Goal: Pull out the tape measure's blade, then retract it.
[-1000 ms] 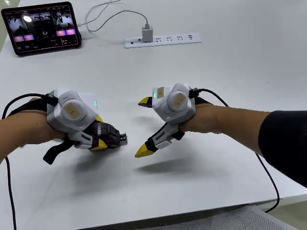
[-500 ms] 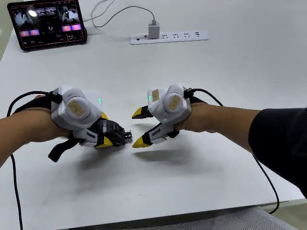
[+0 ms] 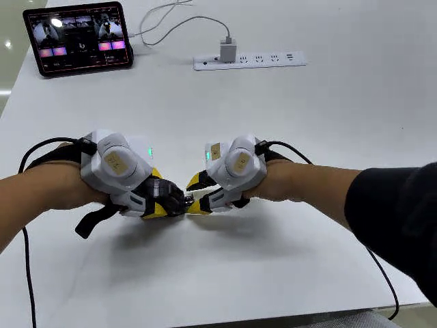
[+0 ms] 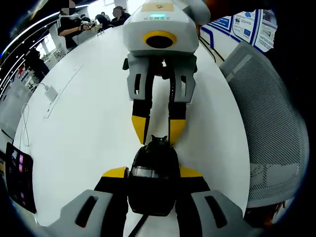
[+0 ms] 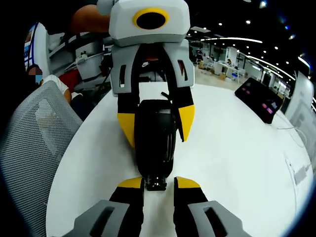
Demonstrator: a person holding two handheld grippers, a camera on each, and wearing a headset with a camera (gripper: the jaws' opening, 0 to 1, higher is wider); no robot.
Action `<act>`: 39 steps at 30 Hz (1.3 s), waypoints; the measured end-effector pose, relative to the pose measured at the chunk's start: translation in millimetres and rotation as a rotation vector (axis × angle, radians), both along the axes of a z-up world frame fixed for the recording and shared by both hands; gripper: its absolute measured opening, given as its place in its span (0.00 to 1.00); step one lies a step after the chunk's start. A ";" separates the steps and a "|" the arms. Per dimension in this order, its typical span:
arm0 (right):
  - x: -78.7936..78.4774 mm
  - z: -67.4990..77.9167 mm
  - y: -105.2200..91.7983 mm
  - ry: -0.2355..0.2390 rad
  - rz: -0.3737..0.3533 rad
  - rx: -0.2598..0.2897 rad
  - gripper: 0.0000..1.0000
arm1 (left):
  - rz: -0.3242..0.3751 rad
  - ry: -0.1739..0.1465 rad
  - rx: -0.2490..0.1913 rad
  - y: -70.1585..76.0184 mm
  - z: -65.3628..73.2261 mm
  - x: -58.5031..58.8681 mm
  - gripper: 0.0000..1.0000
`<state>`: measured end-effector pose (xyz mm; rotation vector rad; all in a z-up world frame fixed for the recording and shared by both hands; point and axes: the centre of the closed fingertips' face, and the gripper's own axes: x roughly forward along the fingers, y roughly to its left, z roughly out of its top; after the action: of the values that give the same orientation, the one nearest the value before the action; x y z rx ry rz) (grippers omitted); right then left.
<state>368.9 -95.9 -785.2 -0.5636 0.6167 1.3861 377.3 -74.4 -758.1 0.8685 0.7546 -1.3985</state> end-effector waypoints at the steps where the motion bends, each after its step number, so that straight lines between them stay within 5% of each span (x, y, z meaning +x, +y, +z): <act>1: -0.8 -0.5 0.1 0.001 0.002 -0.003 0.16 | 0.003 -0.001 -0.002 0.1 0.1 0.1 0.31; 15: -0.8 -7.6 3.0 0.000 -0.004 -0.063 0.12 | 0.010 -0.010 -0.015 -0.7 0.1 0.8 0.31; 39: -4.1 -6.9 -4.5 0.015 -0.025 -0.033 0.08 | 0.004 -0.018 0.015 1.2 0.3 -0.4 0.31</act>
<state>364.8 -100.4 -792.1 -0.5709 0.6577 1.3593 376.9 -73.1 -757.8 0.8899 0.7537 -1.3815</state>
